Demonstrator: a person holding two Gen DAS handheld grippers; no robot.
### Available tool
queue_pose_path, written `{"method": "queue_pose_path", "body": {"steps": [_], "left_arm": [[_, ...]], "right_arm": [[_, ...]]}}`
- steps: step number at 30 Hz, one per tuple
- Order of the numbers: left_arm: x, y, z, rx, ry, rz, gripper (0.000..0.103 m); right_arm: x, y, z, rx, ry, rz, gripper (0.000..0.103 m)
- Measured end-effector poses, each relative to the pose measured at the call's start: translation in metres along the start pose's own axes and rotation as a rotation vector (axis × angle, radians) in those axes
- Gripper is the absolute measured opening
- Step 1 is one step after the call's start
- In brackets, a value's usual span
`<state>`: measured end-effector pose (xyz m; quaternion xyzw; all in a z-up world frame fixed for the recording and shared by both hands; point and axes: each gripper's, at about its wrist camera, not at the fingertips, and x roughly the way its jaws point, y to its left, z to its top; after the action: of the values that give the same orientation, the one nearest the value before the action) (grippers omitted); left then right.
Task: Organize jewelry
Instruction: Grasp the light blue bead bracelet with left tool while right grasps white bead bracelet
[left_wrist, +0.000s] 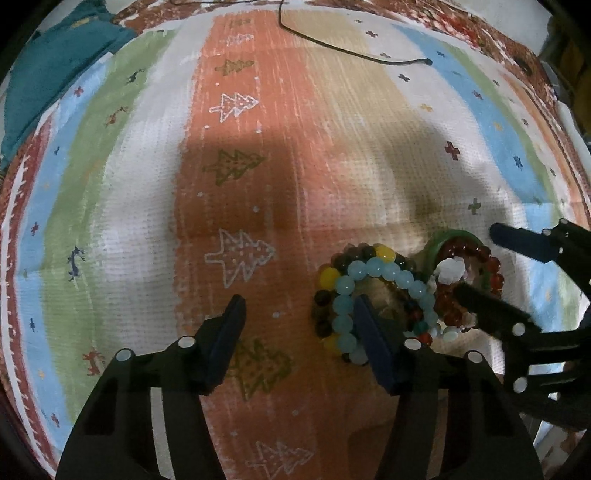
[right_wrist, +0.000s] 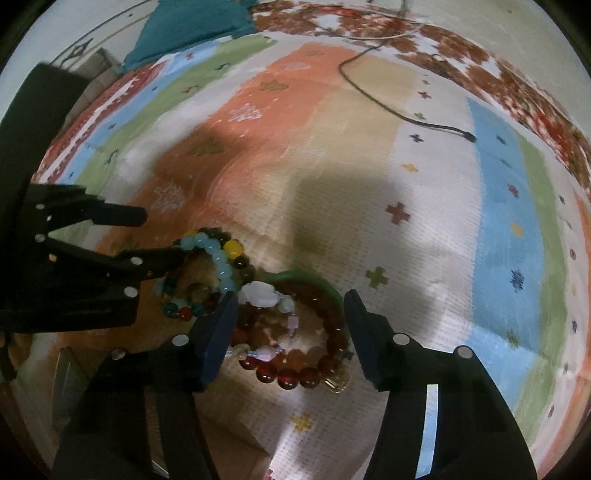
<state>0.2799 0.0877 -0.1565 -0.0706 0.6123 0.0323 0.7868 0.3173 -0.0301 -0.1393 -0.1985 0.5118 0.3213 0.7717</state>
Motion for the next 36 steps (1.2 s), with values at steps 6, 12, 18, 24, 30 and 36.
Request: {"method": "queue_pose_path", "body": {"steps": [6, 12, 18, 24, 30, 36], "left_arm": [[0.003, -0.001, 0.001, 0.009, 0.012, 0.0, 0.046], [0.006, -0.009, 0.008, 0.02, 0.016, 0.002, 0.017], [0.006, -0.013, 0.012, 0.031, 0.012, 0.003, 0.011], [-0.001, -0.014, 0.01, 0.021, -0.006, -0.001, 0.011], [-0.013, -0.018, 0.009, 0.027, -0.024, -0.013, 0.011], [-0.029, -0.021, 0.009, 0.037, -0.048, -0.03, 0.011]], "right_arm": [[0.007, 0.006, 0.003, -0.035, 0.008, 0.005, 0.044], [0.013, 0.01, 0.003, -0.057, 0.022, 0.019, 0.028], [0.014, 0.009, 0.001, -0.058, 0.029, 0.026, 0.022], [0.012, 0.01, 0.001, -0.06, 0.033, 0.025, 0.017], [0.007, 0.01, 0.001, -0.055, 0.024, 0.031, 0.013], [-0.003, 0.01, 0.001, -0.041, 0.005, 0.028, 0.013]]}}
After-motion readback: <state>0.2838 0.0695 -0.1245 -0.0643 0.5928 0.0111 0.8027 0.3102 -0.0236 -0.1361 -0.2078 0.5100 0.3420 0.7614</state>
